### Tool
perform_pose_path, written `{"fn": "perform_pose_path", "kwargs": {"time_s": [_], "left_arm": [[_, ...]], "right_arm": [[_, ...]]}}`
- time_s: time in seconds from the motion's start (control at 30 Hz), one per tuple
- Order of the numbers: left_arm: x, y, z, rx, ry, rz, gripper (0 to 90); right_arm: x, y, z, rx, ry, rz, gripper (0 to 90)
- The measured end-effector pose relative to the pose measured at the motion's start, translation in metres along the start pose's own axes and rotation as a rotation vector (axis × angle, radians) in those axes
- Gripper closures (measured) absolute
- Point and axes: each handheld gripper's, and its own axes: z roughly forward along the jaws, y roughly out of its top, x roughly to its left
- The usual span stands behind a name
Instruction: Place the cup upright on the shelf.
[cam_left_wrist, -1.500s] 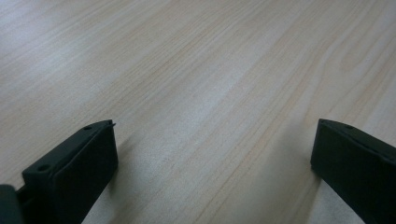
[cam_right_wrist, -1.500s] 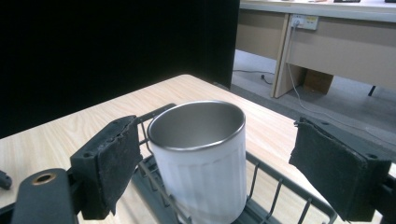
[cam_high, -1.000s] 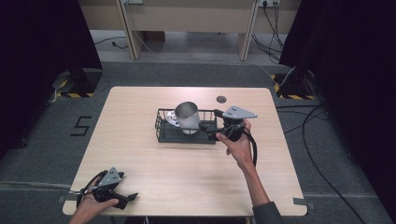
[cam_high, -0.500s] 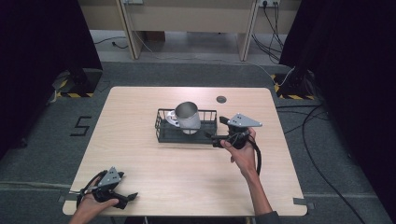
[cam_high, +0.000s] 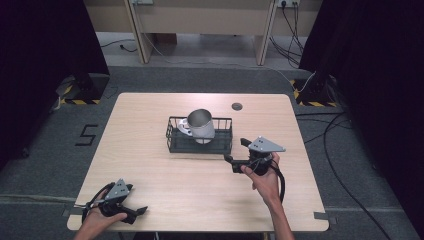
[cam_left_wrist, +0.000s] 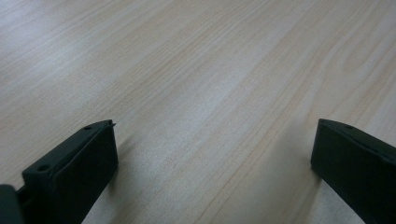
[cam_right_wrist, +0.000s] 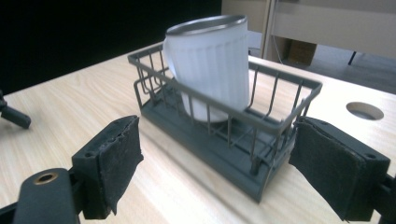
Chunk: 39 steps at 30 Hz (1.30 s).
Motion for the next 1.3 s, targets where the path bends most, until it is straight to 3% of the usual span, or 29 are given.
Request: {"fn": "perform_pose_path", "kwargs": {"time_s": [0.33, 0.57, 1.3], "left_arm": [[0.0, 0.0, 0.0, 0.0, 0.0, 0.0, 0.0], [0.0, 0.0, 0.0, 0.0, 0.0, 0.0, 0.0], [0.0, 0.0, 0.0, 0.0, -0.001, 0.0, 0.0]], "right_arm": [[0.014, -0.023, -0.006, 0.023, -0.001, 0.001, 15.8], [0.019, -0.032, -0.006, 0.069, -0.003, -0.014, 15.9], [0.023, -0.058, -0.017, 0.119, -0.005, 0.007, 15.7]]}}
